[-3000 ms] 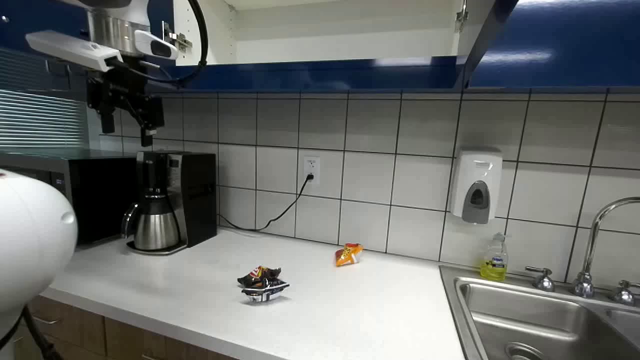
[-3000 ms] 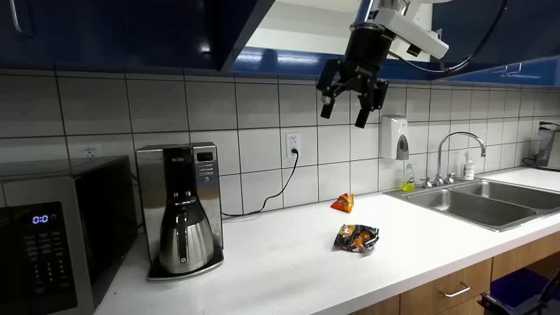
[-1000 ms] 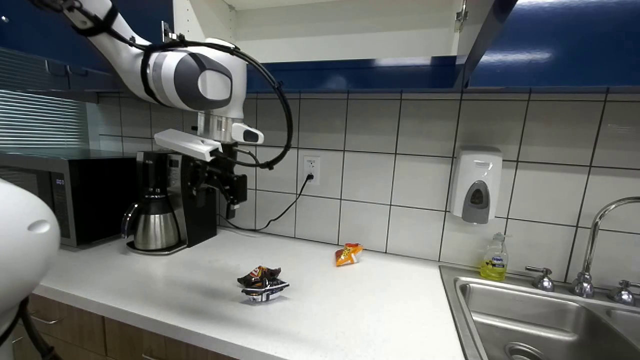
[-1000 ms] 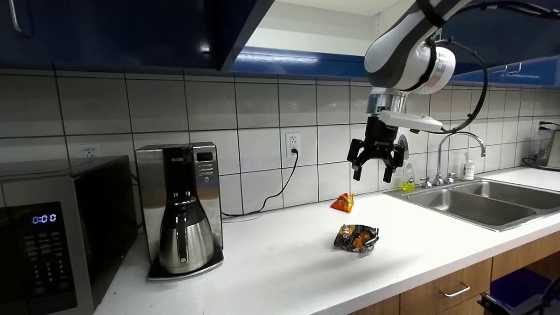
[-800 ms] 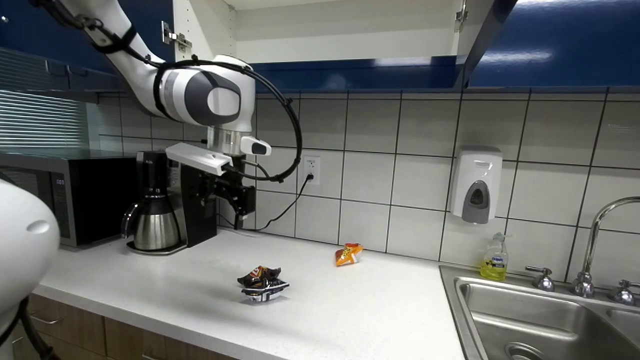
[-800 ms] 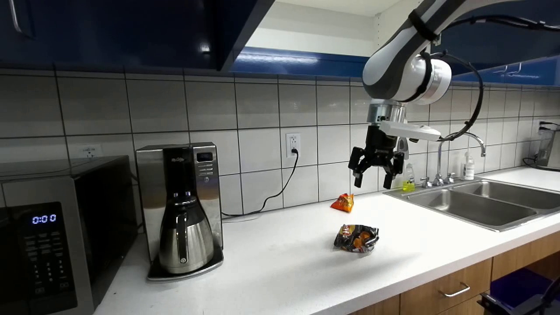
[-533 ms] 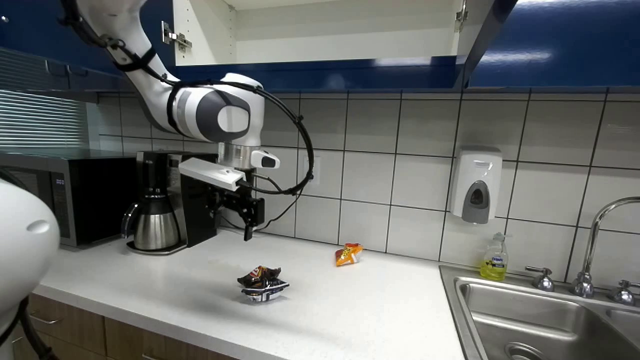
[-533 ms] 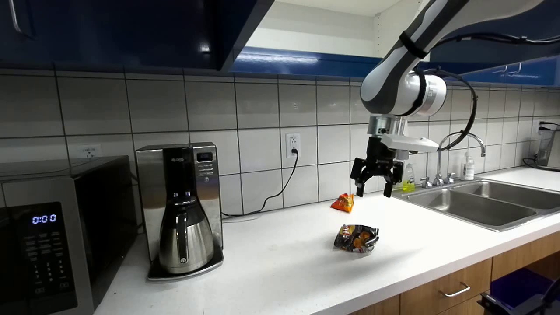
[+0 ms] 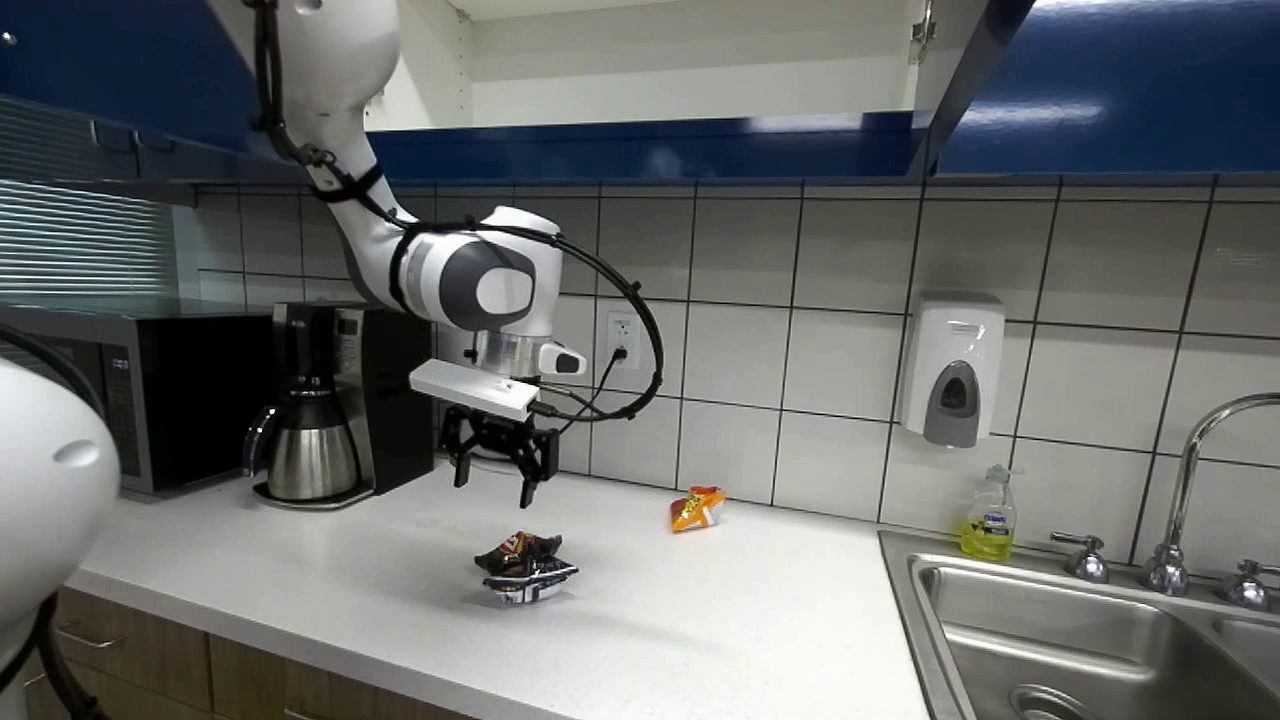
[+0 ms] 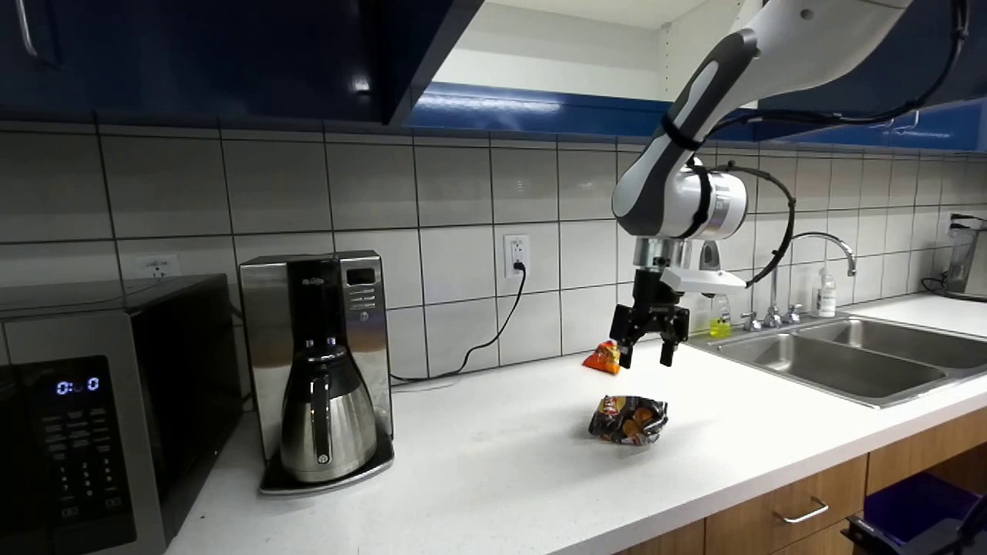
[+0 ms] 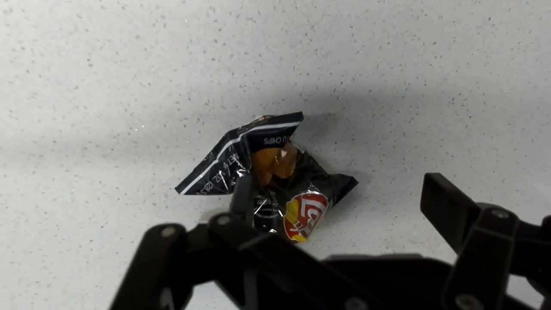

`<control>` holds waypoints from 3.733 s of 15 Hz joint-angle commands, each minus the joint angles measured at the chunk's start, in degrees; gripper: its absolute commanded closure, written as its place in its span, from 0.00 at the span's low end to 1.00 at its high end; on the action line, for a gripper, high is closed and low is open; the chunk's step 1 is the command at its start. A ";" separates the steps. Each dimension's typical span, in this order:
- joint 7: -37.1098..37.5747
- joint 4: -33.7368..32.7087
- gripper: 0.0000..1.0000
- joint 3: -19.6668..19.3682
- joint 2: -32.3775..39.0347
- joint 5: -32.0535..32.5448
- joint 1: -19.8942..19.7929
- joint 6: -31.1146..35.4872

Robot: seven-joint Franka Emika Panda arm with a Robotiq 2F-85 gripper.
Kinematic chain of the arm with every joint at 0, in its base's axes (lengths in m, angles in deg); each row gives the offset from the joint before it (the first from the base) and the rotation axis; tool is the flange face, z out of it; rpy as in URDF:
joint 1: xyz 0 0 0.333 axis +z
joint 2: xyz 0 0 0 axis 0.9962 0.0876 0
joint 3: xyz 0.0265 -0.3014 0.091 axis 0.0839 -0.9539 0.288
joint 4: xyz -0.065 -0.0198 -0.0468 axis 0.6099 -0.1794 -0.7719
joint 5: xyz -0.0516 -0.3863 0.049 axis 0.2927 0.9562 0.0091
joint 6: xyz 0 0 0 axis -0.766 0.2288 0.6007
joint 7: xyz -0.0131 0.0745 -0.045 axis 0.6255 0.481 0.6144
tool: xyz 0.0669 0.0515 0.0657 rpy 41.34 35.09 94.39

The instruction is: Put the black packet in the upper cabinet.

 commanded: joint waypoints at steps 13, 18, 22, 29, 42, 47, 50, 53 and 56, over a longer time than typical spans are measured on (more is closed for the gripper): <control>-9.70 -16.96 0.00 4.65 17.66 6.99 -4.62 -6.21; -12.36 -17.39 0.00 5.74 19.08 9.57 -4.97 -6.70; -13.48 -17.60 0.00 6.01 20.05 13.03 -4.90 -5.92; -17.16 -17.81 0.00 7.14 21.27 12.92 -5.77 -4.98; -18.29 -18.98 0.00 7.45 23.17 13.43 -5.84 -4.39; -18.22 -19.07 0.25 7.45 23.47 13.46 -5.87 -4.25; -18.28 -19.10 0.42 7.50 23.53 13.29 -5.94 -4.34; -18.29 -19.02 0.67 7.54 23.61 13.17 -6.00 -4.21; -18.27 -18.86 0.89 7.57 23.67 13.07 -6.06 -4.22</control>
